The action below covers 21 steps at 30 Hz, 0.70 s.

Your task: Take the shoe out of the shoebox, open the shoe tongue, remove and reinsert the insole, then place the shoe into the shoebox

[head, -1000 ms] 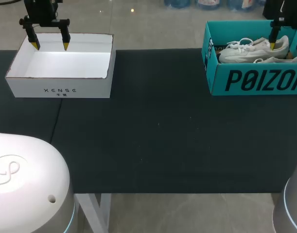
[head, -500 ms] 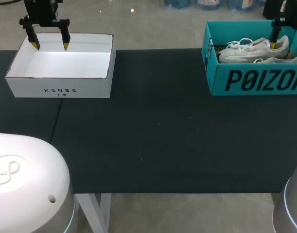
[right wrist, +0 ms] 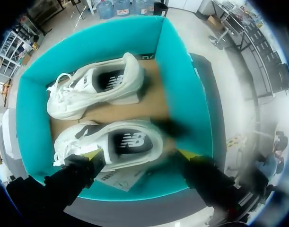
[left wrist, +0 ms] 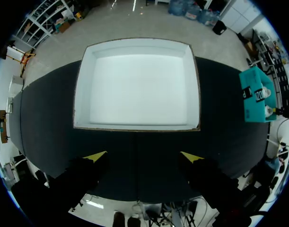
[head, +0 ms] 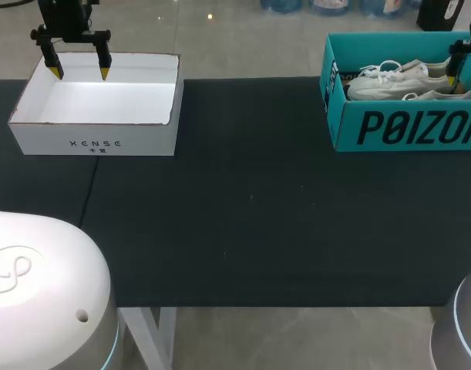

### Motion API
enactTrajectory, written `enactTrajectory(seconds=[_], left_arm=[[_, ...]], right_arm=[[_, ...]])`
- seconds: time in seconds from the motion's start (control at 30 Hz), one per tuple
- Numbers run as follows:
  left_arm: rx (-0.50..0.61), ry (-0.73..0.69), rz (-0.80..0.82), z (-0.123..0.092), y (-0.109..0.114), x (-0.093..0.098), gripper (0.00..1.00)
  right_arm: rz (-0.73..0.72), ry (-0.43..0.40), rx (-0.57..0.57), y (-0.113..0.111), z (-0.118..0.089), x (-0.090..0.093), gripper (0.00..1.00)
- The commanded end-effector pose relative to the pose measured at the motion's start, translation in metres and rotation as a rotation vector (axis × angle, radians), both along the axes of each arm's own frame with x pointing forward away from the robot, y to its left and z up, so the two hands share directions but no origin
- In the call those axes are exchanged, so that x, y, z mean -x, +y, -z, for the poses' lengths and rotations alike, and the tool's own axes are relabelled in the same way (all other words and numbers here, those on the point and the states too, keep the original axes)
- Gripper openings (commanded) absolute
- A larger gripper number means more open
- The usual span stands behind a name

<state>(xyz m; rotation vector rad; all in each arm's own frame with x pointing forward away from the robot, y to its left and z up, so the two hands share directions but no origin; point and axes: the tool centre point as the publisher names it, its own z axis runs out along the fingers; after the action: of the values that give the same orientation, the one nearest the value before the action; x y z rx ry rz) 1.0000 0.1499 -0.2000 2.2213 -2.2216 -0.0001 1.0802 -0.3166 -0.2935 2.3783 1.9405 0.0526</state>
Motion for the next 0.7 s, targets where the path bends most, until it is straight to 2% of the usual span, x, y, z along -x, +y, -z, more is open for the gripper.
enactTrajectory(seconds=[0.03, 0.37, 0.7], left_arm=[[0.0, 0.0, 0.0, 0.0, 0.0, 0.0, 1.0], [0.0, 0.0, 0.0, 0.0, 0.0, 0.0, 1.0], [0.0, 0.0, 0.0, 0.0, 0.0, 0.0, 1.0]], right_arm=[[-0.003, 0.014, -0.019, -0.015, 0.011, -0.011, 1.0], [-0.017, 0.037, -0.039, -0.033, 0.029, -0.016, 1.0], [-0.083, 0.057, -0.06, -0.033, 0.049, -0.018, 1.0]])
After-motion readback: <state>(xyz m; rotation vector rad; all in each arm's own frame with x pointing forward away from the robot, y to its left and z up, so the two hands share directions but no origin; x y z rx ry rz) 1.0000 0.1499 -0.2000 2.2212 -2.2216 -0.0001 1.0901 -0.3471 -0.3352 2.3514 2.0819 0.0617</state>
